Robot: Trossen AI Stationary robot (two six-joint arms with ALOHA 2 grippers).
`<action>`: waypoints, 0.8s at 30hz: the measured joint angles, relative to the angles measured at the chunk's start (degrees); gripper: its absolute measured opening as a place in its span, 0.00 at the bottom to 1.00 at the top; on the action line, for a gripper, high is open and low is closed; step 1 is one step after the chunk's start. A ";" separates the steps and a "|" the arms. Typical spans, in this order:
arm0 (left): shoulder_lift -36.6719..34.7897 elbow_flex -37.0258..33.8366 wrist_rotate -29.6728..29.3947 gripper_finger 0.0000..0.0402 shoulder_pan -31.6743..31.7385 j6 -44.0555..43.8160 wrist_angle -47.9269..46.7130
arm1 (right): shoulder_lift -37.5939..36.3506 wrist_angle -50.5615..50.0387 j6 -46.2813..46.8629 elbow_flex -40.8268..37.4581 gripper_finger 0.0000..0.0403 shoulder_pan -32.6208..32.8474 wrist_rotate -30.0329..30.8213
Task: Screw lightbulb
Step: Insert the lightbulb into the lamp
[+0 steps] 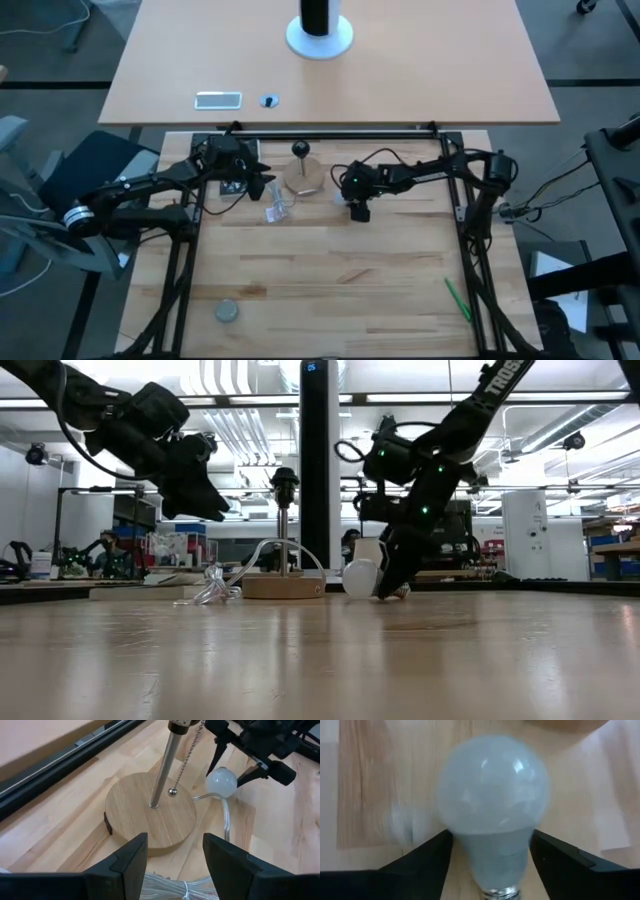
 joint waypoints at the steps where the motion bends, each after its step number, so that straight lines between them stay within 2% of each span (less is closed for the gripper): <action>1: 0.00 -0.05 -0.01 0.46 -0.11 -0.29 0.05 | 0.29 -0.31 -0.04 0.37 0.60 0.00 0.02; 8: -0.02 -0.70 -0.26 0.46 -0.82 -0.83 0.34 | 1.20 -0.94 0.80 0.45 0.30 -0.04 -2.60; 13: -1.02 -0.70 -1.48 0.46 -1.32 -1.34 4.43 | -3.03 -2.96 0.00 -0.20 0.30 0.23 -2.71; 16: -2.46 -0.72 -1.28 0.46 -2.25 -0.89 8.80 | -8.96 -1.58 0.53 -0.21 0.30 0.14 -2.88; 19: -4.05 -0.72 -1.25 0.46 -3.03 0.09 11.25 | -14.35 1.32 2.61 -1.03 0.30 0.07 -5.68; 21: -4.90 -0.72 -1.25 0.46 -3.45 0.60 12.57 | -17.19 5.99 3.91 -2.05 0.30 0.13 -8.05; 24: -5.69 -1.23 -1.22 0.46 -3.53 0.43 16.09 | -20.12 19.13 6.26 -4.42 0.30 0.19 -10.96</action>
